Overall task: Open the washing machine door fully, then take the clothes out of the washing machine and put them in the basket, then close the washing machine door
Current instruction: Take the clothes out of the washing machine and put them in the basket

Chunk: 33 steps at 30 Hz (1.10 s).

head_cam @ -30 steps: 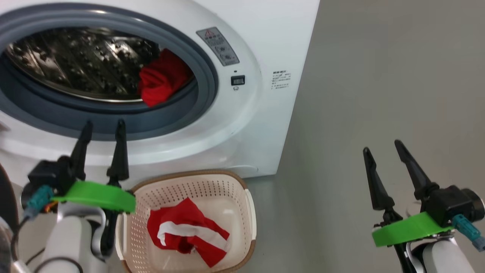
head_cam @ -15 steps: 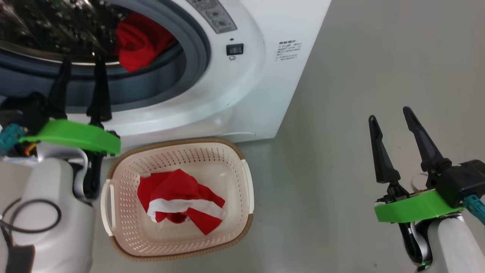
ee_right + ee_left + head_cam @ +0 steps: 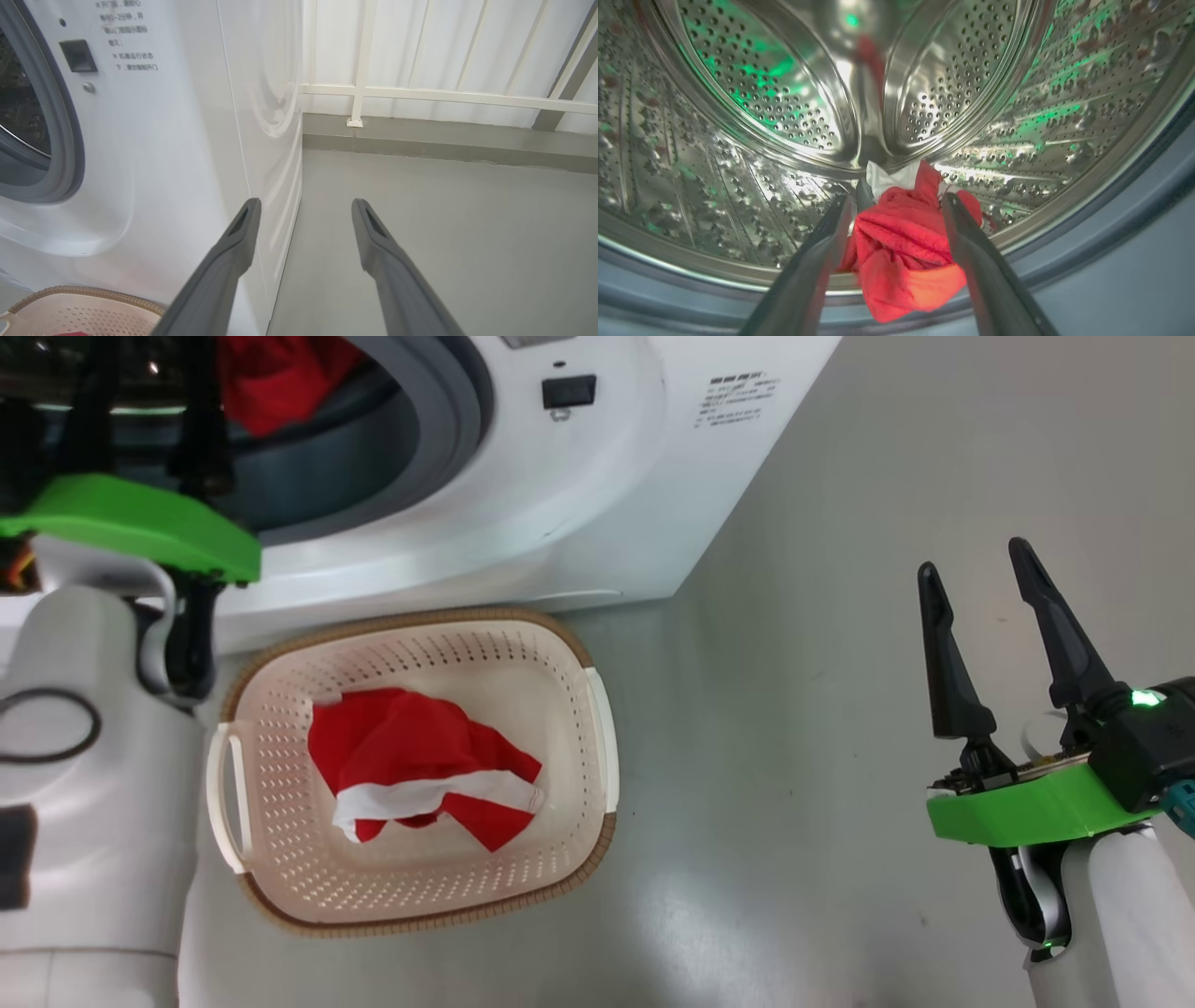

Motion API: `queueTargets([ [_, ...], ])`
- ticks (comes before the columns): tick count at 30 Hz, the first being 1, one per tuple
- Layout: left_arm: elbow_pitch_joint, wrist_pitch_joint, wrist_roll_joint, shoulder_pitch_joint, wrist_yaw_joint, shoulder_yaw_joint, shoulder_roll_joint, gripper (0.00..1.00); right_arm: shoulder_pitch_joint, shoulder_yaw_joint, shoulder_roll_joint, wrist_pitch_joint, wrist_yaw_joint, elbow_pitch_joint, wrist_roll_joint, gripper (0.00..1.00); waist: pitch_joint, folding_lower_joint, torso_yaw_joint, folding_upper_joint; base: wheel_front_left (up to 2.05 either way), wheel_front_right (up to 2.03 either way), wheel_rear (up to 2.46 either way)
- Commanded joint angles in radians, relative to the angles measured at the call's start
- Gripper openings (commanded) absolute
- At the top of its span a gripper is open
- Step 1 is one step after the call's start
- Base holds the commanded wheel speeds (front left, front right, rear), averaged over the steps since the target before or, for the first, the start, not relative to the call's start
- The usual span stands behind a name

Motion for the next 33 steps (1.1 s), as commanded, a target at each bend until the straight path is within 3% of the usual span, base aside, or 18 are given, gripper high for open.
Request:
queueTargets([
  [1,0.006,-0.005,-0.02,-0.017,-0.005,-0.003,0.046,1.0,-0.006,0.016,-0.001,-0.006,0.005,-0.027,-0.006,1.0,0.02,0.0,-0.002,-0.0001,0.0,0.0,0.0],
  [11,0.187,0.076,-0.133,-0.13,-0.006,-0.149,0.076,1.0,-0.014,0.041,-0.001,-0.006,0.005,-0.035,0.004,1.0,0.031,0.0,-0.004,-0.0001,0.0,0.0,0.0],
  [21,0.306,0.173,-0.185,-0.211,-0.006,-0.217,0.085,1.0,-0.031,0.062,-0.001,-0.006,0.005,-0.038,0.015,1.0,0.054,0.0,-0.032,-0.0001,0.0,0.0,0.0],
  [30,0.384,0.196,-0.194,-0.255,-0.006,-0.256,0.102,1.0,-0.041,0.064,-0.001,-0.006,0.005,-0.042,0.032,1.0,0.068,0.0,-0.06,-0.0001,0.0,0.0,0.0],
  [31,0.386,0.192,-0.192,-0.258,-0.006,-0.263,0.102,0.63,-0.041,0.062,-0.001,-0.006,0.005,-0.042,0.032,1.0,0.069,0.0,-0.06,-0.0001,0.0,0.0,0.0],
  [32,0.388,0.184,-0.188,-0.26,-0.006,-0.271,0.104,0.17,-0.041,0.061,-0.001,-0.006,0.005,-0.041,0.032,1.0,0.069,0.0,-0.061,-0.0001,0.0,0.0,0.0],
  [33,0.39,0.174,-0.186,-0.261,-0.006,-0.277,0.105,0.0,-0.041,0.059,-0.001,-0.006,0.005,-0.041,0.034,1.0,0.068,0.0,-0.061,-0.0001,0.0,0.0,0.0],
])
